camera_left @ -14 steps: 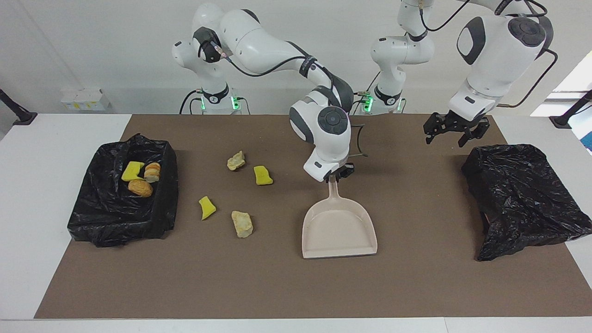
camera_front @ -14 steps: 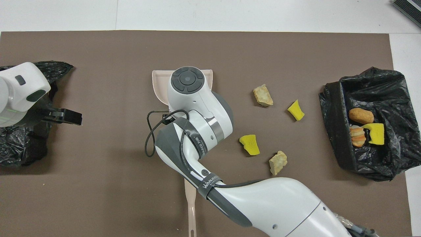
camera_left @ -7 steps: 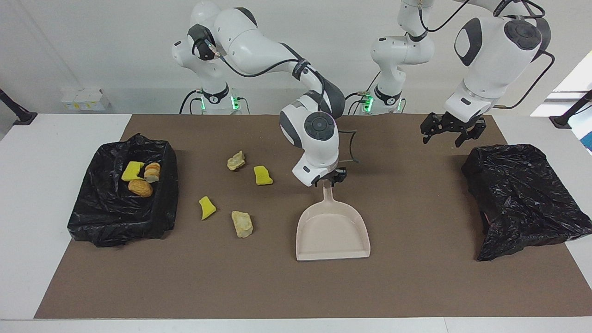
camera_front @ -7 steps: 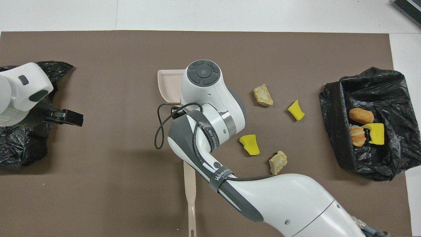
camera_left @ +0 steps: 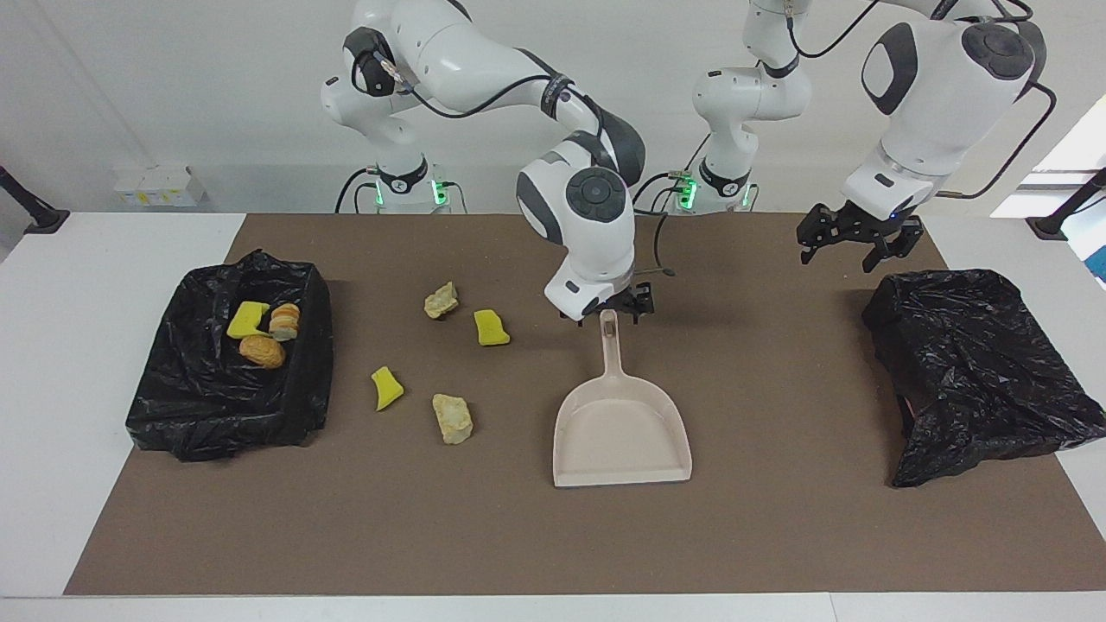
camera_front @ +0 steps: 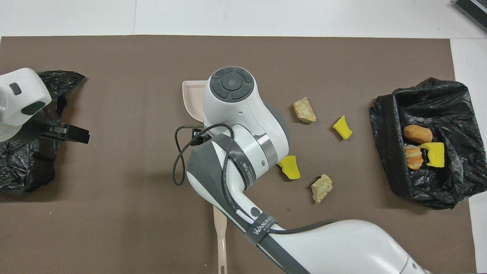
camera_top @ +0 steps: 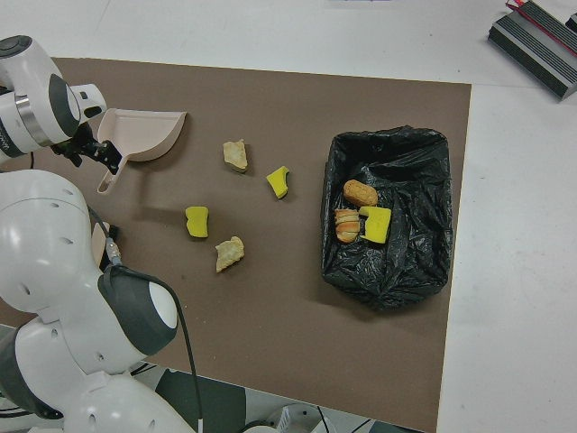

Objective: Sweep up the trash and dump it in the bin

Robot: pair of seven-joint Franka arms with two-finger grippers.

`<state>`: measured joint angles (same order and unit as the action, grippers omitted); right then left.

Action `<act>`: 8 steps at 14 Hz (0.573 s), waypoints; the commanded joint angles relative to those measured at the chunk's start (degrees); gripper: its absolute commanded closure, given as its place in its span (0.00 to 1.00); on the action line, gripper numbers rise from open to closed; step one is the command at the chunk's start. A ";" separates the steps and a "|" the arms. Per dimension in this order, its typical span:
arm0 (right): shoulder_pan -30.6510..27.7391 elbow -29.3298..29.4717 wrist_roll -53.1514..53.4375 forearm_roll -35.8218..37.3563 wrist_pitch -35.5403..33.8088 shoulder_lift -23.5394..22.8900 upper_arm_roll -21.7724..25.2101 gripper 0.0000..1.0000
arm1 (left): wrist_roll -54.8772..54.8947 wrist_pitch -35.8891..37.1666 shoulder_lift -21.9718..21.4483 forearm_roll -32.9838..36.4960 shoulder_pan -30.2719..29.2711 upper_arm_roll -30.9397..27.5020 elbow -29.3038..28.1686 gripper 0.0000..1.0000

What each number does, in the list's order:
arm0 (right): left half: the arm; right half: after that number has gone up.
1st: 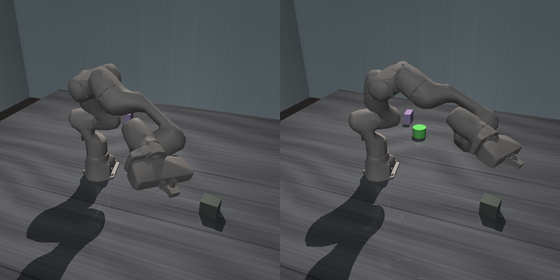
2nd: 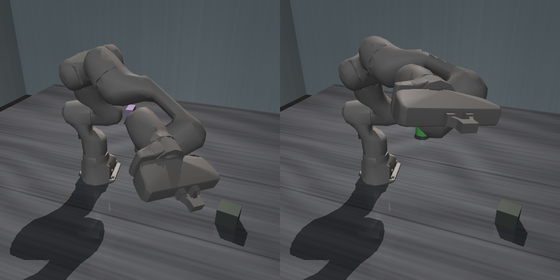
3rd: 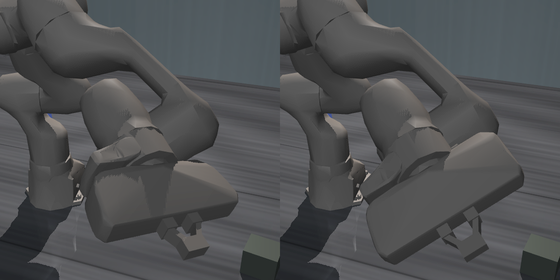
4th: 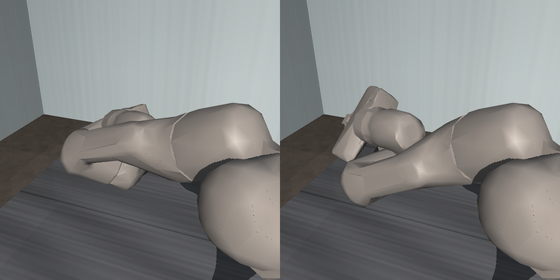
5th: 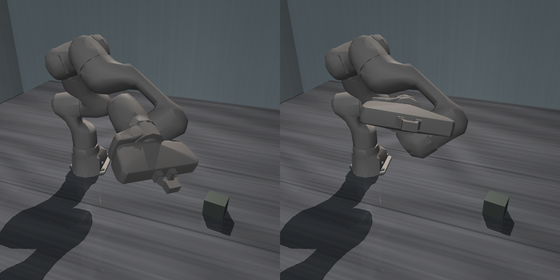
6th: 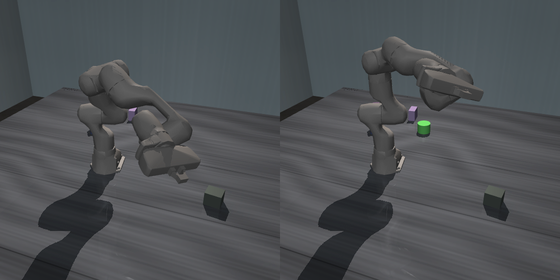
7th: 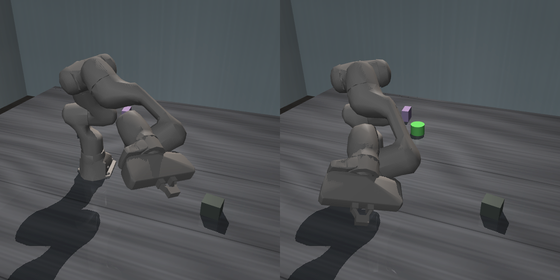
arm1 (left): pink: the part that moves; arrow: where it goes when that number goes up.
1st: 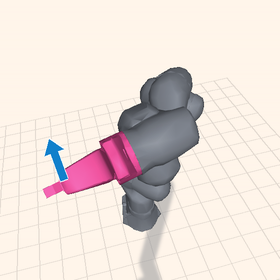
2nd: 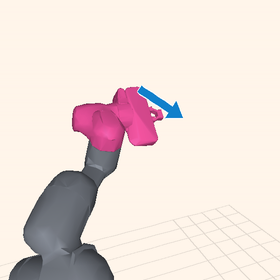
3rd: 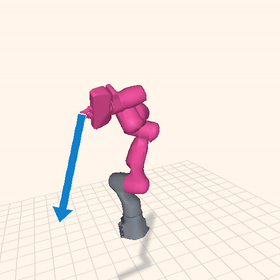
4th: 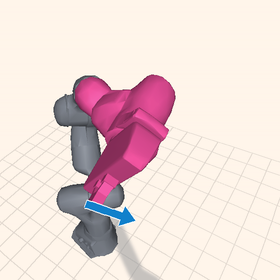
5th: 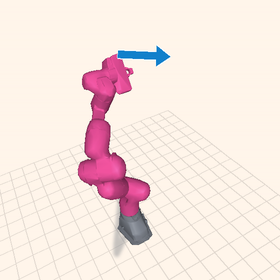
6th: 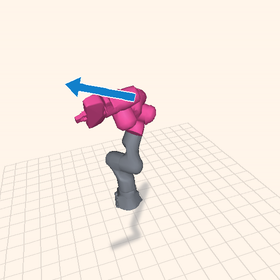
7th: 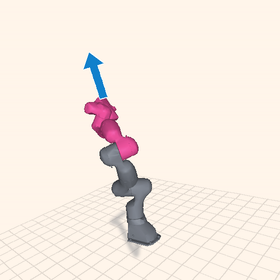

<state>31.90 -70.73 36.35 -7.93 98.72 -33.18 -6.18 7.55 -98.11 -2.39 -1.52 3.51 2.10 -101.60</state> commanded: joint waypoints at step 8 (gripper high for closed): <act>9.92 -31.69 6.61 -6.04 1.96 21.29 -0.06 0.00 | -13.42 -13.68 11.51 -0.85 13.52 0.45 1.58 0.00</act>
<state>40.04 -88.91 40.23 -11.29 94.11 -20.03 -6.39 -3.24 -109.37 5.46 -1.87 14.58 3.38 -101.54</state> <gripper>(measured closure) 0.000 0.000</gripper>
